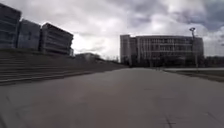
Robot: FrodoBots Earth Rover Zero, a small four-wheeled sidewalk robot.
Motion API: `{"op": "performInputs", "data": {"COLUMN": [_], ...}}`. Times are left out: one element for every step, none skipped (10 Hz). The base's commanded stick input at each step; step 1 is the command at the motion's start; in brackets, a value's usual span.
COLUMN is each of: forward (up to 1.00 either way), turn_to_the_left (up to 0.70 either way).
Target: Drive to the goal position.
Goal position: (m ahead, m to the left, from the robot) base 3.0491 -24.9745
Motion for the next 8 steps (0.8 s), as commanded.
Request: {"op": "performInputs", "data": {"forward": [1.00,1.00,1.00,1.00,1.00,1.00,1.00,1.00], "turn_to_the_left": [0.01,-0.10,-0.37,-0.39,0.00,0.03,0.00,0.00]}}
